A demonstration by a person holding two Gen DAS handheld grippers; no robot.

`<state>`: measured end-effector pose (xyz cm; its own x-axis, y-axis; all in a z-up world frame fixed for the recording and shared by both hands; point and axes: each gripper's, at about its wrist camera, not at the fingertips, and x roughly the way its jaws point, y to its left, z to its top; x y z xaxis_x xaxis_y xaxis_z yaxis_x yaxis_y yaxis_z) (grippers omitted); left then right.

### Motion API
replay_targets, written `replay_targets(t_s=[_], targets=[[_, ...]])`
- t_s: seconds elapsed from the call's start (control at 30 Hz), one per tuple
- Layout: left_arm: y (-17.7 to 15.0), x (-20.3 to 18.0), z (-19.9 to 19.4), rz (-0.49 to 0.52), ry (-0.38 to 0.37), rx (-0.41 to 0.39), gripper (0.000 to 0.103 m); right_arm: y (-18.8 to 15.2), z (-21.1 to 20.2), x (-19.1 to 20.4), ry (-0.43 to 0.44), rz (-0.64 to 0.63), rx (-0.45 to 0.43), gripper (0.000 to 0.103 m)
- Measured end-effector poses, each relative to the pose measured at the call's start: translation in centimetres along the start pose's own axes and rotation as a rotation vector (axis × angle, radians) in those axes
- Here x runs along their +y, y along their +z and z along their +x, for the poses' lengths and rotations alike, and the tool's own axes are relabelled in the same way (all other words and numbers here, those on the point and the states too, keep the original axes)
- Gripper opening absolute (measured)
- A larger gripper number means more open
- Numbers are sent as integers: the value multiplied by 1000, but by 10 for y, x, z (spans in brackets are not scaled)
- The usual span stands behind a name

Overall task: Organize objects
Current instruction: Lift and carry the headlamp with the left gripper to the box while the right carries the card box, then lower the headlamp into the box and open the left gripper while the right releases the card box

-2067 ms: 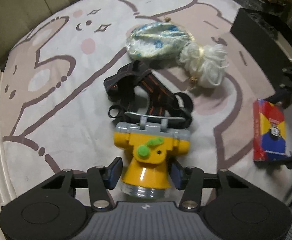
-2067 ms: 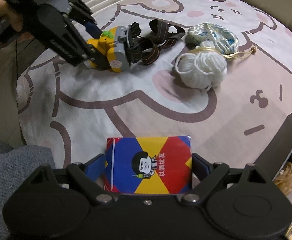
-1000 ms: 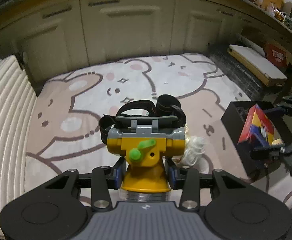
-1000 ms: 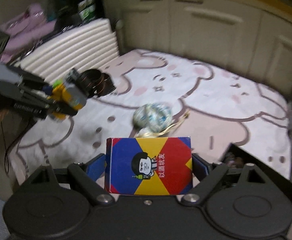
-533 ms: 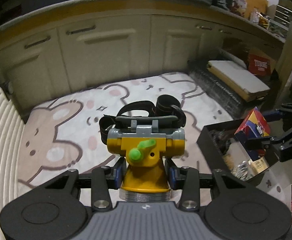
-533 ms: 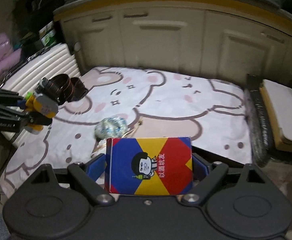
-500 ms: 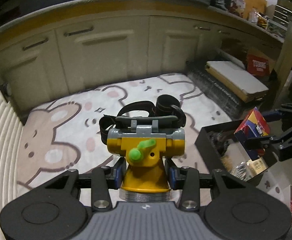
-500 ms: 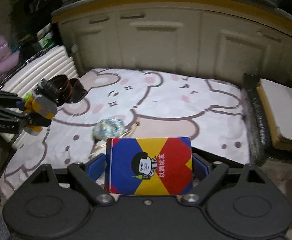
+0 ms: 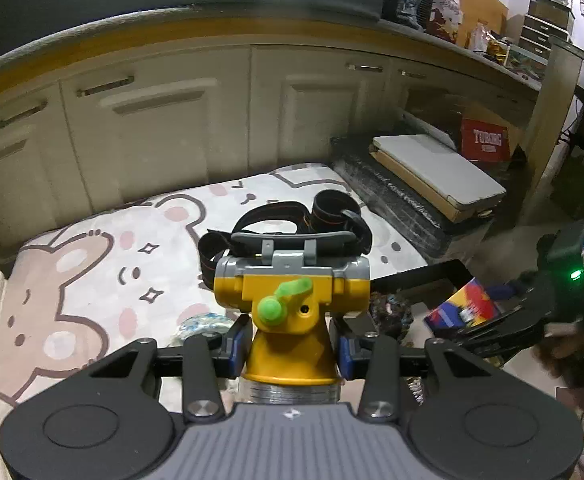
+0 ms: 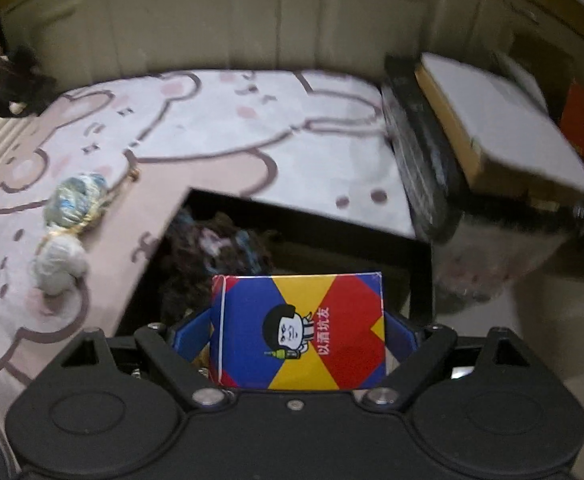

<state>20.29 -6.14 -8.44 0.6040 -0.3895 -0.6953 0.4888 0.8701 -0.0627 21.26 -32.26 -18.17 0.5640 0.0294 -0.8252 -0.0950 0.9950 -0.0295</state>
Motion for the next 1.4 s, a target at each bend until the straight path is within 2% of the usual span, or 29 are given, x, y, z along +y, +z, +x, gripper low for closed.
replay_targets(t_s=[0.2,0.3,0.43,0.53,0.67,0.77,0.87,0.97,1.2,1.4], targets=[[9,-10,13,22,-22,0,43,-5,26,-18,-11,137,30,90],[14,-18,22,47,-32,6,43,-6,32,-19,-84,122,32,90],[20,-31,33,79,-57,14,43,-9,34,-13,-110,70,34,90],[24,-41,41,97,-81,21,43,-11,30,-14,-116,81,22,96],[26,-56,48,132,-121,27,43,-12,10,-27,-63,130,-16,96],[27,-69,53,173,-152,31,43,-14,-9,-39,-16,140,-54,89],[26,-83,59,232,-181,34,43,-15,-25,-51,22,152,-76,82],[21,-97,66,316,-211,41,43,-18,-36,-64,51,177,-93,78],[-5,-130,90,507,-315,109,43,-22,-60,-90,53,246,-146,78],[-25,-154,112,716,-392,158,43,-22,-65,-101,50,270,-161,78]])
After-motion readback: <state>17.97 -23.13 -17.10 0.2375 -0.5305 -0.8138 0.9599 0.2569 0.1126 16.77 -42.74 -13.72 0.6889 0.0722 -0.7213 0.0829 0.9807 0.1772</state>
